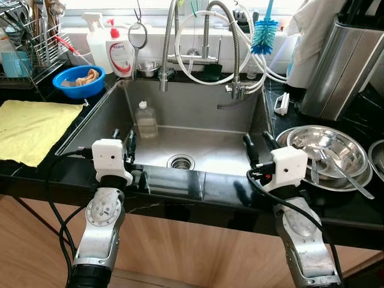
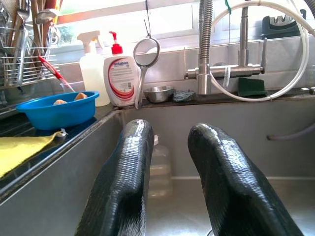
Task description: Kitchen organization
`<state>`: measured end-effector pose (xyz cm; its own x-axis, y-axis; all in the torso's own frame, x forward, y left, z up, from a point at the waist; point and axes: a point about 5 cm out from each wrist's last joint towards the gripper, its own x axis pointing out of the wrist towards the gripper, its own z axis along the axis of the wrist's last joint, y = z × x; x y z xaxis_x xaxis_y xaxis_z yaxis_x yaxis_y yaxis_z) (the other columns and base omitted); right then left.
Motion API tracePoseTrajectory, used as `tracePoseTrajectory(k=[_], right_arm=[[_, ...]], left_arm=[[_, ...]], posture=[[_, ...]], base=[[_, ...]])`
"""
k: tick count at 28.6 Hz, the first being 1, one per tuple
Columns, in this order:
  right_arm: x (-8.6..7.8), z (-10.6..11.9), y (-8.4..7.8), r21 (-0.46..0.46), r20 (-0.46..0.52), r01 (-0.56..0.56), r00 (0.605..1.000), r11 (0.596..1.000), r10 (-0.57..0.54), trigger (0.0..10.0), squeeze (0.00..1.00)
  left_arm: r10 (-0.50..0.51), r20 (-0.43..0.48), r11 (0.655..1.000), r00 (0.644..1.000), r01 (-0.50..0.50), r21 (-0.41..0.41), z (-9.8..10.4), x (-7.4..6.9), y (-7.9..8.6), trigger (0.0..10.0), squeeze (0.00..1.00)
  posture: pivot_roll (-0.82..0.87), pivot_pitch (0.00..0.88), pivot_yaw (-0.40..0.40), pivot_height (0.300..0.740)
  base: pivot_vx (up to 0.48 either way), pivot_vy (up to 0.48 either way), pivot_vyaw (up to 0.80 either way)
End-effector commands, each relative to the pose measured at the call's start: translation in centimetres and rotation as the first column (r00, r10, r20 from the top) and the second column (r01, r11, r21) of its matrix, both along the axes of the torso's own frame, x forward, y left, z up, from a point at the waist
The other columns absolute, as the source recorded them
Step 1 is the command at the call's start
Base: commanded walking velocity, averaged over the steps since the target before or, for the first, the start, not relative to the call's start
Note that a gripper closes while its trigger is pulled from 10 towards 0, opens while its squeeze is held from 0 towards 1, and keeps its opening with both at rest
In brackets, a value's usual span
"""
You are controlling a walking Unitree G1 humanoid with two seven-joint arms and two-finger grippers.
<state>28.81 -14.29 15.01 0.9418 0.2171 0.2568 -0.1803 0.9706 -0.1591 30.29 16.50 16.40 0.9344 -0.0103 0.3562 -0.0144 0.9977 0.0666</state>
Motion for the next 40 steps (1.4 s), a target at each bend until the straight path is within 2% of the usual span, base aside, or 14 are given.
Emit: tracePoseTrajectory(k=[1, 5, 11, 18, 23, 33, 38, 40], right_arm=[[0.1, 0.1, 0.5, -0.003, 0.012, -0.009, 1.0, 1.0, 0.009, 10.0, 0.0], [-0.2, 0.4, 0.7, -0.004, 0.015, -0.017, 1.0, 1.0, 0.017, 10.0, 0.0], [-0.1, -0.1, -0.4, 0.015, 0.007, 0.052, 0.999, 0.999, -0.052, 10.0, 0.0], [-0.1, 0.1, 0.3, 0.028, 0.021, 0.053, 0.998, 0.998, -0.054, 10.0, 0.0], [-0.4, -0.4, 0.5, 0.018, 0.004, 0.041, 0.999, 0.999, -0.041, 10.0, 0.0], [-0.7, -0.7, 0.3, 0.009, -0.008, 0.071, 0.997, 0.997, -0.071, 10.0, 0.0], [-0.8, -0.9, 0.2, 0.006, -0.018, 0.078, 0.997, 0.997, -0.078, 10.0, 0.0], [-1.2, -0.3, -0.7, -0.024, 0.004, 0.09, 0.996, 0.996, -0.09, 10.0, 0.0]], left_arm=[[0.001, -0.01, 1.0, 1.0, -0.001, 0.005, -0.3, 0.0, 0.3, 10.0, 0.0], [-0.003, -0.01, 1.0, 1.0, 0.003, -0.006, -0.4, 0.3, 0.1, 10.0, 0.0], [-0.066, -0.002, 0.998, 0.998, 0.066, -0.007, 0.2, 0.9, -1.4, 10.0, 0.0], [-0.074, -0.004, 0.997, 0.997, 0.074, 0.016, 0.4, 1.2, -0.7, 10.0, 0.0], [-0.081, 0.014, 0.997, 0.997, 0.08, 0.021, 0.7, 1.3, -1.0, 10.0, 0.0], [-0.135, 0.004, 0.991, 0.991, 0.135, 0.012, 0.4, 1.4, -2.0, 10.0, 0.0], [-0.143, -0.001, 0.99, 0.99, 0.143, 0.003, 0.3, 1.7, -2.3, 10.0, 0.0], [-0.12, -0.015, 0.992, 0.993, 0.12, -0.028, -0.4, 1.6, -2.3, 10.0, 0.0]], posture=[[-0.16, 0.0, 0.069, 0.74], [-0.2, 0.0, 0.077, 0.74], [-0.2, 0.0, 0.122, 0.74], [-0.21, 0.0, 0.143, 0.74], [-0.21, 0.0, 0.144, 0.74], [-0.25, 0.0, 0.171, 0.74], [-0.26, 0.0, 0.165, 0.74], [-0.27, 0.0, 0.134, 0.74]], base=[[0.0, 0.315, 0.0], [0.0, 0.321, 0.0], [0.0, 0.334, 0.0], [0.0, 0.453, 0.0], [0.0, 0.373, 0.0], [0.0, 0.0, 0.0], [0.0, 0.0, -0.58], [0.0, 0.0, 0.0]])
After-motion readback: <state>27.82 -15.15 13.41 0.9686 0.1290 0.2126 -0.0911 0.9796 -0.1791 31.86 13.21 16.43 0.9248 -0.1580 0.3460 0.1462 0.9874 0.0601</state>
